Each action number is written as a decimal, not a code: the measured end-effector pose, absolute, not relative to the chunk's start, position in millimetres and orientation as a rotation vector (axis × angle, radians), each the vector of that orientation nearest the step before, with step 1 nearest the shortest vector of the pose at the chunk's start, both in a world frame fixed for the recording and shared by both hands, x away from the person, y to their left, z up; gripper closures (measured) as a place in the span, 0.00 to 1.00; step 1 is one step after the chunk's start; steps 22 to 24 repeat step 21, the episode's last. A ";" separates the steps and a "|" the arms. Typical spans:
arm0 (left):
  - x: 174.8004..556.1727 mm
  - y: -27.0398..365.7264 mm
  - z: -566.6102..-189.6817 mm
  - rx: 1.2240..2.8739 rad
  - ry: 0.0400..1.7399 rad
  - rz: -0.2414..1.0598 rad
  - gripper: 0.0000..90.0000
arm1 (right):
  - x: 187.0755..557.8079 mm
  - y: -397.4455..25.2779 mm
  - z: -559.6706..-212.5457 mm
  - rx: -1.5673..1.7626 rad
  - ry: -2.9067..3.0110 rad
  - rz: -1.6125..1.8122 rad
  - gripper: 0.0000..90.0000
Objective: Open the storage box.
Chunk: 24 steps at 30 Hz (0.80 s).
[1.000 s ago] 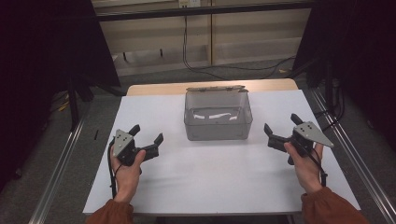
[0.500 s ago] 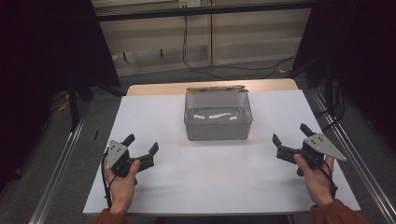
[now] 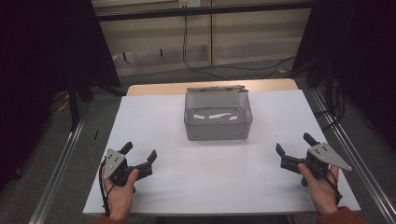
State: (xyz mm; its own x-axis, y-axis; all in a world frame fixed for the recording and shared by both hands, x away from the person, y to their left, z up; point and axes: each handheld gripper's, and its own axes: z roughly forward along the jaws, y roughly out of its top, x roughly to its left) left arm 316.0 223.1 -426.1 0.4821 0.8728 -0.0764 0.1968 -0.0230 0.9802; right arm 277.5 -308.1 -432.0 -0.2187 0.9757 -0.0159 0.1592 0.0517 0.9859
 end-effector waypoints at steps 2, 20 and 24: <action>314.3 224.3 -426.8 1.525 0.978 0.733 0.04 | 273.8 -311.3 -433.1 1.194 1.509 1.250 0.01; 307.4 226.7 -435.6 1.538 1.017 0.679 0.04 | 265.9 -317.7 -440.1 1.198 1.507 1.274 0.01; 307.9 227.2 -435.6 1.537 1.019 0.676 0.04 | 266.0 -318.0 -439.7 1.199 1.499 1.278 0.01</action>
